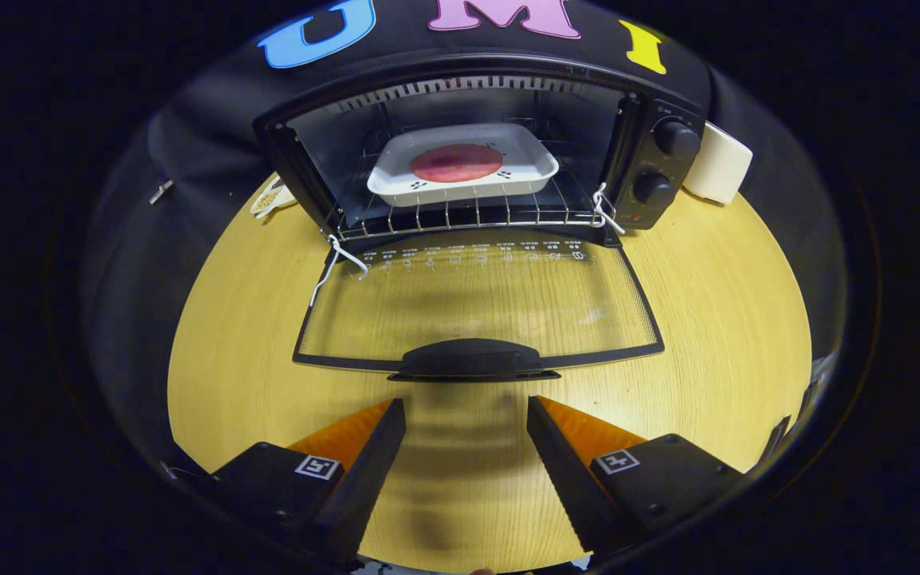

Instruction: Open the toaster oven, put the food inside, and close the toaster oven door.

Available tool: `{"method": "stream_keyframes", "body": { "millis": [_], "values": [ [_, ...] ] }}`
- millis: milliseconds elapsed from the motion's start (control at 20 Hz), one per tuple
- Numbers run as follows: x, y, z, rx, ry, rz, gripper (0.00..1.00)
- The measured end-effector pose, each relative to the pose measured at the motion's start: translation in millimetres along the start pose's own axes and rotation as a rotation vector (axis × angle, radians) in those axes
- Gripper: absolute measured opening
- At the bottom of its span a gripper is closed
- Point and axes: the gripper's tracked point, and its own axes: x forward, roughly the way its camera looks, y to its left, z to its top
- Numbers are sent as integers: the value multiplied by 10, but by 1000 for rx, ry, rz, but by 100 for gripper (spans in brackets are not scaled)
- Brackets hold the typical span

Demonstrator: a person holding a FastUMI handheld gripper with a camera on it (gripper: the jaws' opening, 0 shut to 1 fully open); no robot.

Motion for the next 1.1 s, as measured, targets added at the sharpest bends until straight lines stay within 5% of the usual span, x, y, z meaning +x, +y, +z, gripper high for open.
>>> {"method": "stream_keyframes", "body": {
  "millis": [500,1100],
  "values": [
    [241,-78,9,-16,14,-83,99],
    [-221,-49,213,-28,-167,-32,99]
  ]
}}
